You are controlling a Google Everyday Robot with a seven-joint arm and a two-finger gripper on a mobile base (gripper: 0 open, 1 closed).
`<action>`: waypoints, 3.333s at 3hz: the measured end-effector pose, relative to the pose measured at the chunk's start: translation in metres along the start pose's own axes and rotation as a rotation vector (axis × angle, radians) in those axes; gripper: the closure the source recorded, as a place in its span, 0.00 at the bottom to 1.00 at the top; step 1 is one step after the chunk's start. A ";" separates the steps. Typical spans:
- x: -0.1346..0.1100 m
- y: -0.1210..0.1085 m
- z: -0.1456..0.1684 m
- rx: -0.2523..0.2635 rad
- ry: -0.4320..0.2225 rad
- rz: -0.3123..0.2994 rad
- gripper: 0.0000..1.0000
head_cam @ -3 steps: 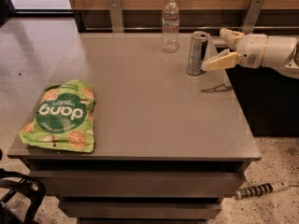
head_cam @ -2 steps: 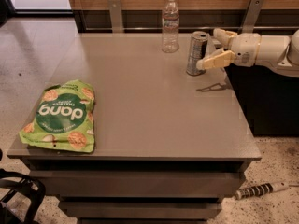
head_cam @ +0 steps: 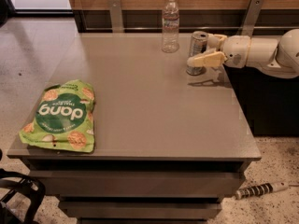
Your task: Move redbull can near green rice chip bag
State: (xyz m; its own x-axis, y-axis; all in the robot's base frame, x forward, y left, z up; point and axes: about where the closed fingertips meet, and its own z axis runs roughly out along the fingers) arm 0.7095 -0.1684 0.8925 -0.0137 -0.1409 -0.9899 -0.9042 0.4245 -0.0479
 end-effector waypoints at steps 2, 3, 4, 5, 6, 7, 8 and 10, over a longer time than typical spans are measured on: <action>0.000 0.002 0.006 -0.010 -0.001 0.001 0.64; 0.000 0.003 0.010 -0.015 -0.002 0.001 0.87; -0.001 0.004 0.013 -0.021 -0.002 0.002 1.00; -0.007 0.012 0.014 -0.049 -0.003 0.007 1.00; -0.023 0.038 0.013 -0.075 -0.013 -0.003 1.00; -0.037 0.080 0.019 -0.097 -0.013 -0.011 1.00; -0.042 0.135 0.036 -0.112 -0.011 -0.003 1.00; -0.040 0.219 0.069 -0.168 0.001 0.018 1.00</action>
Offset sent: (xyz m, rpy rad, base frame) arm 0.0004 0.0028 -0.0003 0.0003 0.0009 0.0042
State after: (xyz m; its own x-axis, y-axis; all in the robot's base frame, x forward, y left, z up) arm 0.5412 -0.0081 0.9128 -0.0308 -0.1354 -0.9903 -0.9625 0.2712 -0.0072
